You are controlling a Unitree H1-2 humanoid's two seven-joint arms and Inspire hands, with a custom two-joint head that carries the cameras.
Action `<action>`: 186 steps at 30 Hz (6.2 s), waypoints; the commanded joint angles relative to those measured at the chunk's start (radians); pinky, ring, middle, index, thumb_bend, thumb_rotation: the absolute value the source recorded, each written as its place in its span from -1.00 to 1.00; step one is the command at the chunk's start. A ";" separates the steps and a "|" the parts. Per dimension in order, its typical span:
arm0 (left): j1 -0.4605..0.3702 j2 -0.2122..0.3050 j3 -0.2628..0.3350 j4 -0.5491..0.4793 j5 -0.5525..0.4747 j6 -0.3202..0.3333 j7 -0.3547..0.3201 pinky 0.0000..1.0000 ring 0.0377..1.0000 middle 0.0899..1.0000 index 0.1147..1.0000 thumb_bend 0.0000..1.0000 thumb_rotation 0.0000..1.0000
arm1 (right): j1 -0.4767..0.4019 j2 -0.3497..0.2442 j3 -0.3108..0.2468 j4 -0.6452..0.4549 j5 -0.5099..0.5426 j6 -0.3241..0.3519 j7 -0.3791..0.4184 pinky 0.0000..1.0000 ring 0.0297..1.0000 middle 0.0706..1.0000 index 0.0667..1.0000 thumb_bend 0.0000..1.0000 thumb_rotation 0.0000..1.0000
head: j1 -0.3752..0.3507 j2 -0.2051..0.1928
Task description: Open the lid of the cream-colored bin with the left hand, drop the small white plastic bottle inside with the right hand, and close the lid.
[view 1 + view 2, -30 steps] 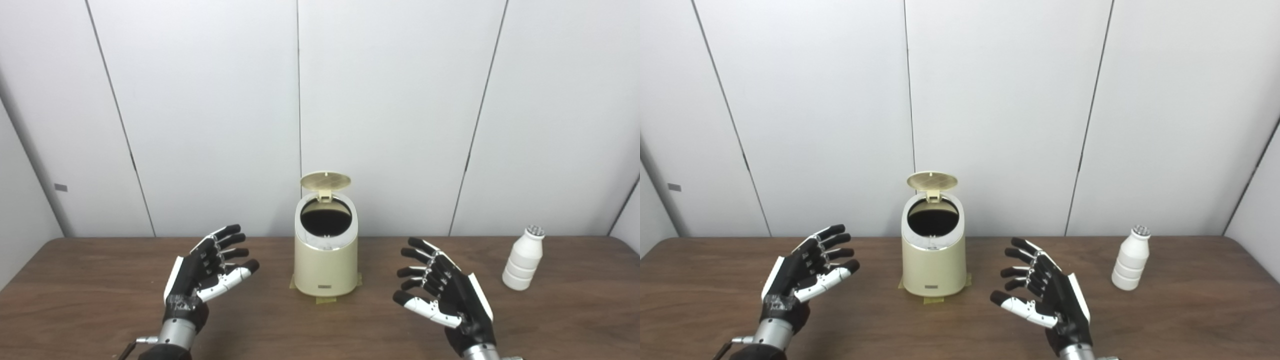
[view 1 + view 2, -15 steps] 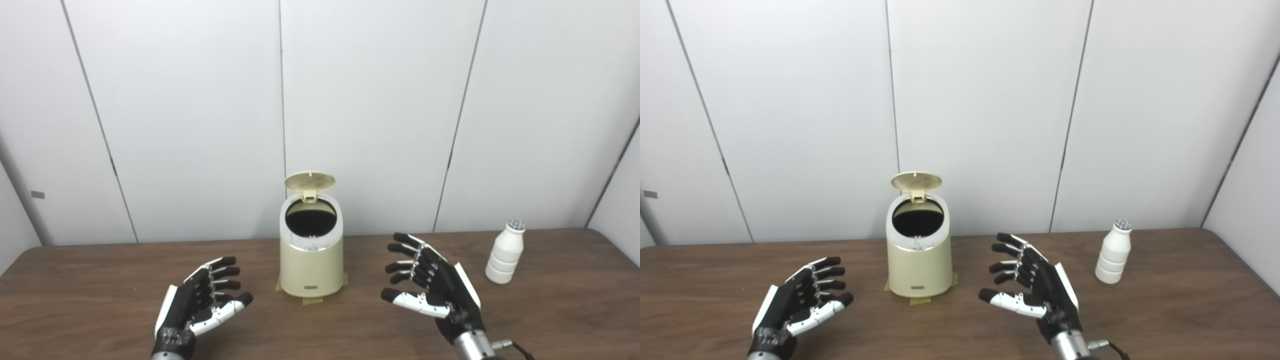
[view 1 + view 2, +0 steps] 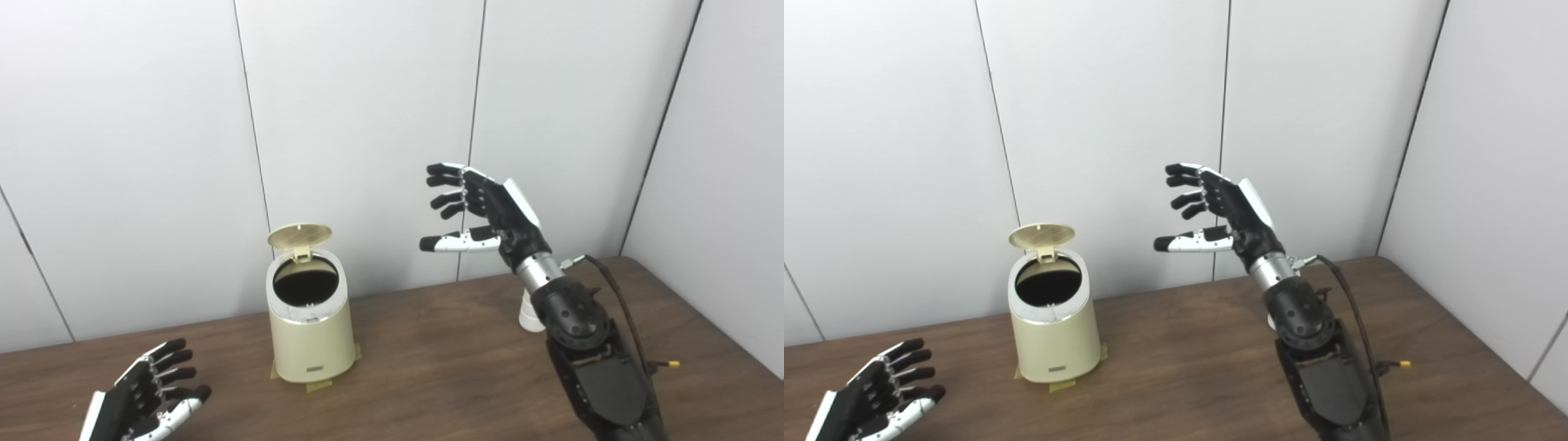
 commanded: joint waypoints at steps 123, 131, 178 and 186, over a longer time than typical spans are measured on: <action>-0.011 0.010 -0.045 -0.121 0.045 0.081 -0.019 0.12 0.33 0.47 0.52 0.25 -1.00 | 0.044 0.023 0.056 0.128 -0.133 -0.154 -0.243 -0.34 -0.26 -0.08 0.00 0.02 -1.00 | 0.088 0.074; -0.017 -0.023 -0.052 -0.074 0.038 0.039 -0.018 0.07 0.27 0.45 0.48 0.29 -1.00 | -0.069 0.078 0.148 0.069 -0.192 -0.101 -0.165 -0.36 -0.27 -0.10 0.00 0.03 -1.00 | 0.165 0.066; -0.040 -0.115 -0.109 -0.051 0.102 0.025 0.056 0.24 0.29 0.39 0.42 0.47 -0.84 | -0.187 0.310 0.254 0.125 -0.141 -0.101 -0.016 -0.38 -0.26 -0.12 0.00 0.03 -1.00 | 0.408 0.092; -0.032 -0.116 -0.113 -0.072 0.107 0.042 0.056 0.24 0.29 0.39 0.44 0.46 -0.83 | -0.170 0.301 0.266 0.122 -0.165 -0.101 -0.010 -0.38 -0.26 -0.13 -0.02 0.03 -1.00 | 0.413 0.103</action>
